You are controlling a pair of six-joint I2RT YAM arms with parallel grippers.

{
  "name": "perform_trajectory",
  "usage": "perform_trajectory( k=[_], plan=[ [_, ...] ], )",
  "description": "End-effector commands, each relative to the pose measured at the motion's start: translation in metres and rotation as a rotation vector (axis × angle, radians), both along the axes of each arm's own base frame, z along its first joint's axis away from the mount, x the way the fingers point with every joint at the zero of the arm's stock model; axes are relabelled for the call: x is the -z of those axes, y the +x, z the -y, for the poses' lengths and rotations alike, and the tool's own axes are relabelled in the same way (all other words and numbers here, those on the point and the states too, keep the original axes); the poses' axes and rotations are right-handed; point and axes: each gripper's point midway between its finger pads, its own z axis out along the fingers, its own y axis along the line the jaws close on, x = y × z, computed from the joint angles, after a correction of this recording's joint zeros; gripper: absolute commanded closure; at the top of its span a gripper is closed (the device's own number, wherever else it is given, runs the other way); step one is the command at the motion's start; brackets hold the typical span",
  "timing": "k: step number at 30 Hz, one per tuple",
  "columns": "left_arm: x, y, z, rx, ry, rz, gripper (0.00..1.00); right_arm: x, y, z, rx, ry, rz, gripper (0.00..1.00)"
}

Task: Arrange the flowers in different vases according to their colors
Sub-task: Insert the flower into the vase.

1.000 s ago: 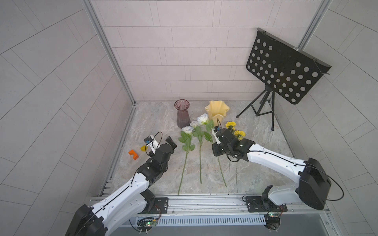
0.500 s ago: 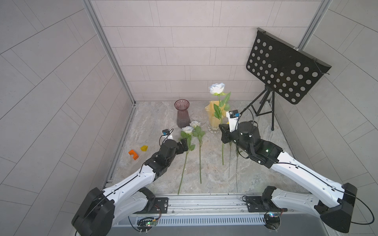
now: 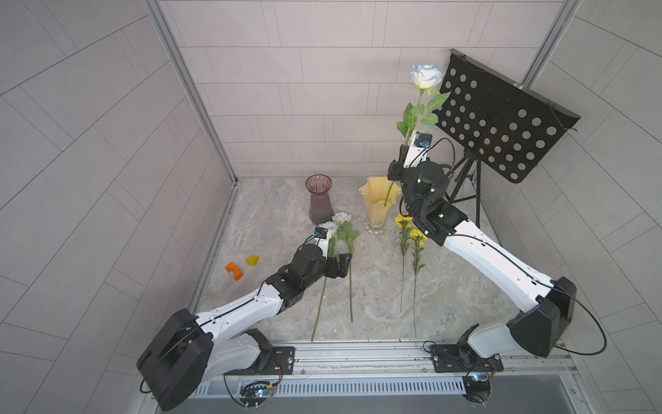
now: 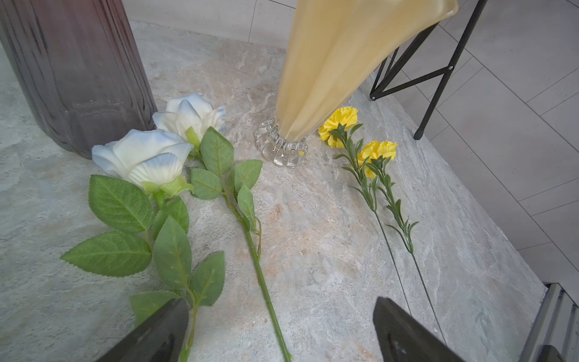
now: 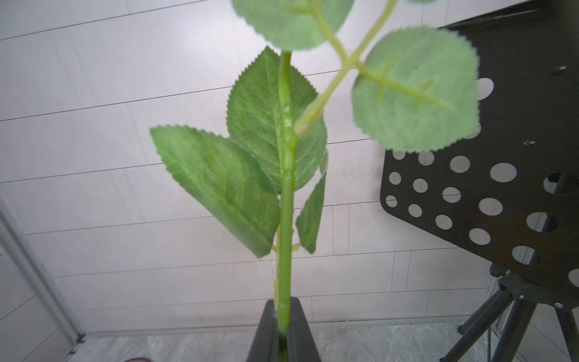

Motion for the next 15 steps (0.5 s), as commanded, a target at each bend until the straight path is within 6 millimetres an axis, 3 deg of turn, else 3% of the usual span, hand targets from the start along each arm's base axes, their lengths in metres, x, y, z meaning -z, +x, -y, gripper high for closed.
perform_trajectory(
  k=[1, 7, 11, 15],
  plan=[
    [-0.012, 0.003, 0.014, 0.057, -0.001, 0.043, 0.0, -0.011, 0.029, 0.014, 0.017, 0.048, 0.056, 1.0],
    [-0.018, -0.003, 0.027, 0.137, -0.015, 0.046, 0.0, 0.01, 0.074, 0.005, -0.016, 0.023, 0.039, 1.0],
    [-0.023, -0.002, 0.02, 0.103, -0.014, 0.068, 0.0, 0.052, 0.089, -0.006, -0.041, 0.016, -0.012, 1.0],
    [-0.026, -0.001, 0.012, 0.069, -0.008, 0.088, 0.0, 0.094, 0.09, -0.005, -0.033, 0.045, -0.067, 1.0]
  ],
)
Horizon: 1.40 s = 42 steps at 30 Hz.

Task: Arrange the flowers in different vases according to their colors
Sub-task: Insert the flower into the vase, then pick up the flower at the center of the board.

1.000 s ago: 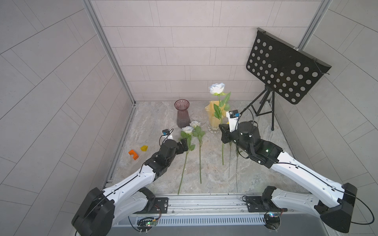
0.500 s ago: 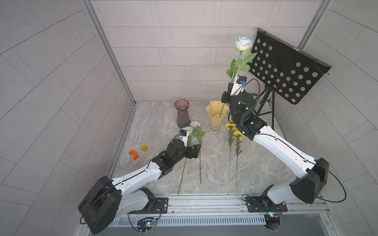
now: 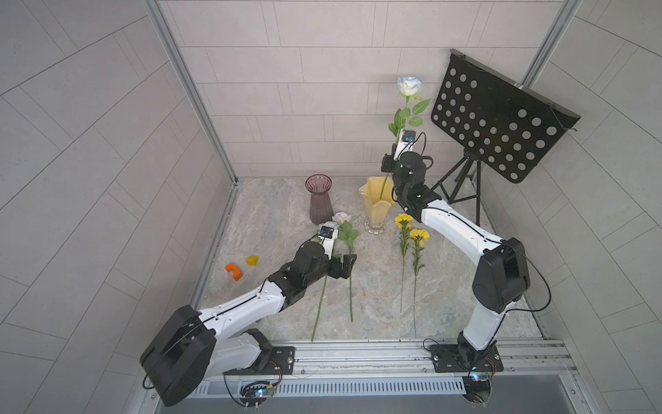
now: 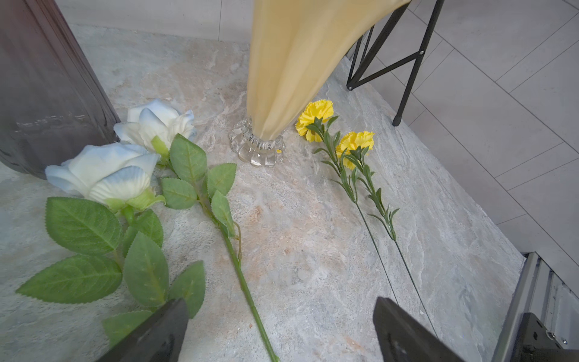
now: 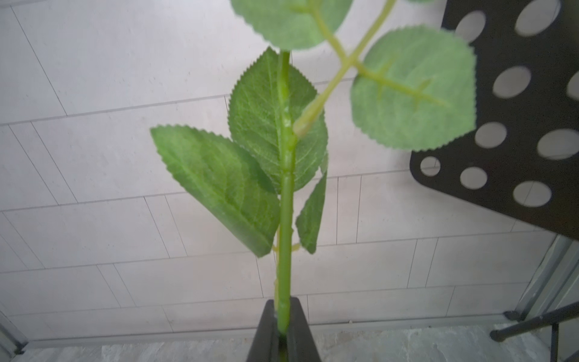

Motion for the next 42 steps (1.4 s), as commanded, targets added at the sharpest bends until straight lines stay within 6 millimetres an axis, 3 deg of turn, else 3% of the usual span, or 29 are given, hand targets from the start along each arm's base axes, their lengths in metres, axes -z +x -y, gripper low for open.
perform_trajectory(
  k=[1, 6, 7, 11, 13, 17, 20, 24, 27, 30, 33, 36, 38, 42],
  plan=[
    [-0.013, 0.003, -0.004, -0.021, -0.003, 0.056, 0.0, 0.013, -0.001, -0.002, -0.013, 0.061, 0.01, 1.0],
    [-0.015, 0.004, -0.012, -0.058, 0.005, 0.068, 0.0, 0.033, -0.006, -0.014, -0.041, 0.029, -0.07, 1.0],
    [-0.016, 0.005, -0.014, -0.071, 0.008, 0.07, 0.0, 0.034, -0.008, -0.014, -0.044, 0.027, -0.083, 0.93],
    [-0.014, 0.007, -0.022, -0.111, 0.028, 0.069, 0.0, 0.036, -0.02, -0.013, -0.057, 0.035, -0.139, 0.41],
    [-0.013, 0.009, -0.025, -0.13, 0.038, 0.067, 0.0, 0.037, -0.028, -0.011, -0.063, 0.045, -0.177, 0.31],
    [-0.012, 0.011, -0.031, -0.166, 0.05, 0.066, 0.0, 0.042, -0.048, -0.005, -0.064, 0.071, -0.253, 0.27],
    [-0.01, 0.018, -0.053, -0.293, 0.093, 0.057, 0.0, 0.035, -0.071, -0.006, -0.093, 0.071, -0.266, 0.27],
    [-0.011, 0.022, -0.114, -0.622, 0.175, 0.047, 0.0, 0.026, -0.11, -0.018, -0.182, 0.071, -0.323, 0.28],
    [-0.017, 0.015, -0.156, -0.84, 0.209, 0.075, 0.0, 0.036, -0.146, -0.034, -0.256, 0.062, -0.401, 0.3],
    [-0.02, -0.002, -0.197, -1.057, 0.178, 0.111, 0.0, 0.066, -0.183, -0.058, -0.35, 0.034, -0.5, 0.34],
    [-0.02, -0.017, -0.221, -1.186, 0.092, 0.162, 0.0, 0.115, -0.216, -0.087, -0.437, -0.029, -0.614, 0.39],
    [-0.022, -0.018, -0.217, -1.14, 0.026, 0.176, 0.0, 0.168, -0.235, -0.103, -0.459, -0.085, -0.704, 0.42],
    [-0.025, -0.016, -0.21, -1.08, -0.002, 0.178, 0.0, 0.203, -0.237, -0.108, -0.445, -0.102, -0.758, 0.44],
    [-0.024, -0.015, -0.206, -1.058, -0.016, 0.18, 0.0, 0.249, -0.232, -0.12, -0.43, -0.124, -0.868, 0.46]
  ],
)
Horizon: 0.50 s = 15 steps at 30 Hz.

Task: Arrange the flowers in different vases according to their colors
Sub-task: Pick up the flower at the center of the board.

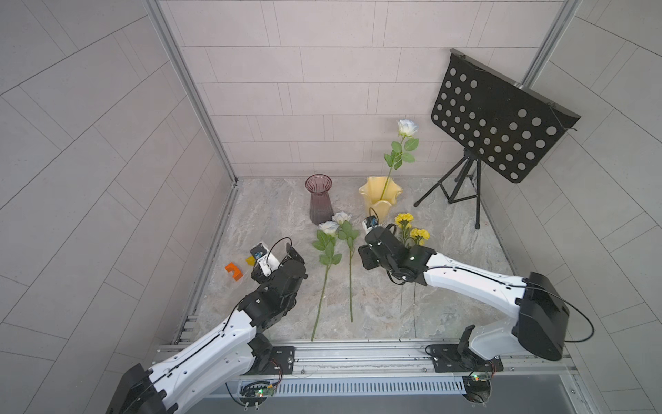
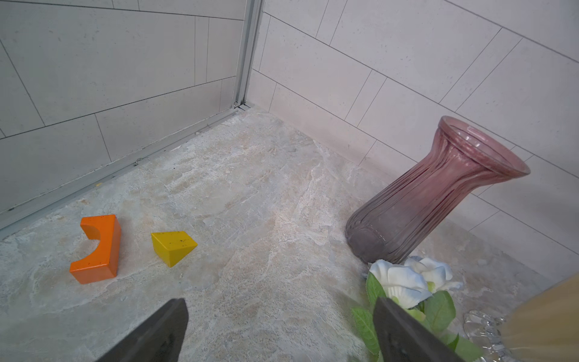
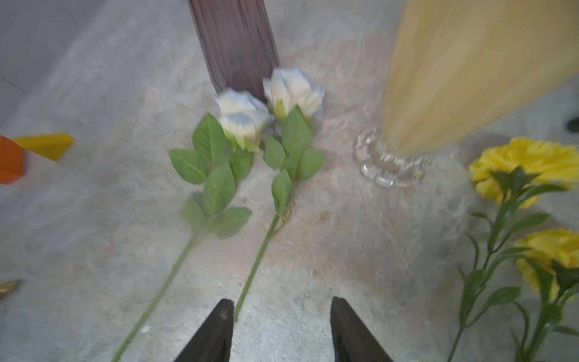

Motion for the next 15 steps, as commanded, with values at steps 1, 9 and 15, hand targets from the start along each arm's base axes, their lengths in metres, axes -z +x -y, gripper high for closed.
perform_trajectory(
  k=[1, 9, 15],
  plan=[
    [-0.002, 0.003, 0.002, 0.011, 0.001, 0.014, 0.0, 0.02, 0.005, -0.01, 0.03, 0.01, -0.058, 0.47],
    [0.001, 0.009, 0.011, 0.04, 0.036, -0.034, 0.0, 0.078, 0.021, -0.03, 0.07, -0.076, -0.176, 0.55],
    [0.001, 0.007, 0.011, 0.046, 0.026, -0.024, 0.0, 0.099, 0.03, -0.036, 0.098, -0.098, -0.188, 0.55]
  ],
)
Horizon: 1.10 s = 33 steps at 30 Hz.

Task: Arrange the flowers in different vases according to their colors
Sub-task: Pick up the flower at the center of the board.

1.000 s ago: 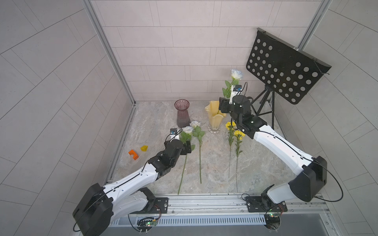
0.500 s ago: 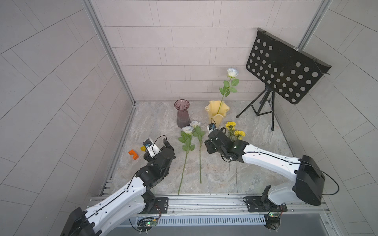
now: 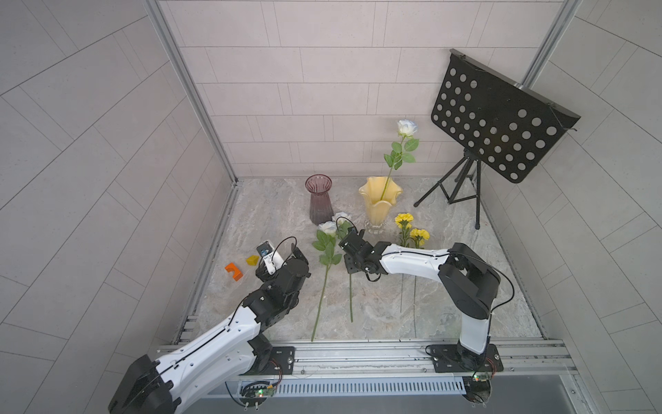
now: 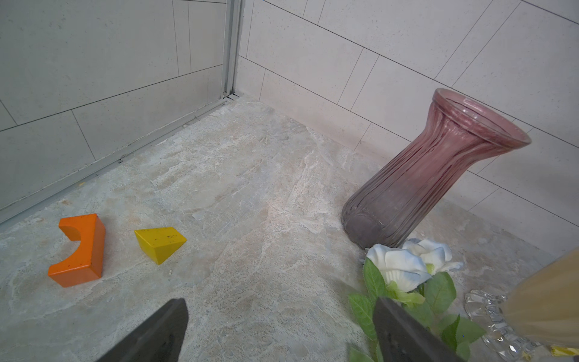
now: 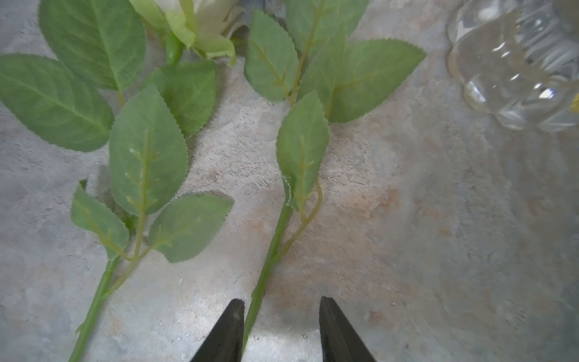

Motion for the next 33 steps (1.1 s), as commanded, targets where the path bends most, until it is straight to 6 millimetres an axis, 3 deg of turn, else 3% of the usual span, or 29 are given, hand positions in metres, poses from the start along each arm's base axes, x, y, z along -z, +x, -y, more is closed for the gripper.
perform_trajectory(
  k=[1, 4, 7, 10, 14, 21, 33],
  plan=[
    [-0.01, 0.001, 0.001, 0.003, -0.016, 0.027, 0.0, 0.007, 0.006, 0.001, 0.034, -0.028, -0.001, 0.55],
    [-0.011, 0.001, 0.001, 0.01, -0.015, 0.029, 0.0, 0.021, 0.007, 0.002, 0.031, -0.077, -0.021, 0.55],
    [-0.01, 0.001, 0.0, 0.002, -0.013, 0.029, 0.0, 0.03, 0.004, 0.01, 0.027, -0.133, -0.042, 0.69],
    [-0.01, 0.002, 0.002, 0.011, -0.018, 0.027, 0.0, 0.032, -0.001, 0.027, 0.035, -0.186, -0.035, 0.74],
    [-0.009, 0.006, 0.013, 0.063, -0.023, 0.021, 0.0, 0.03, -0.003, 0.038, 0.047, -0.197, -0.033, 0.74],
    [-0.01, 0.019, 0.064, 0.331, -0.007, -0.022, 0.0, 0.042, -0.002, 0.036, 0.038, -0.201, -0.067, 0.74],
    [-0.007, 0.02, 0.069, 0.348, -0.011, -0.028, 0.0, 0.071, 0.0, 0.046, 0.08, -0.181, -0.133, 0.8]
  ],
)
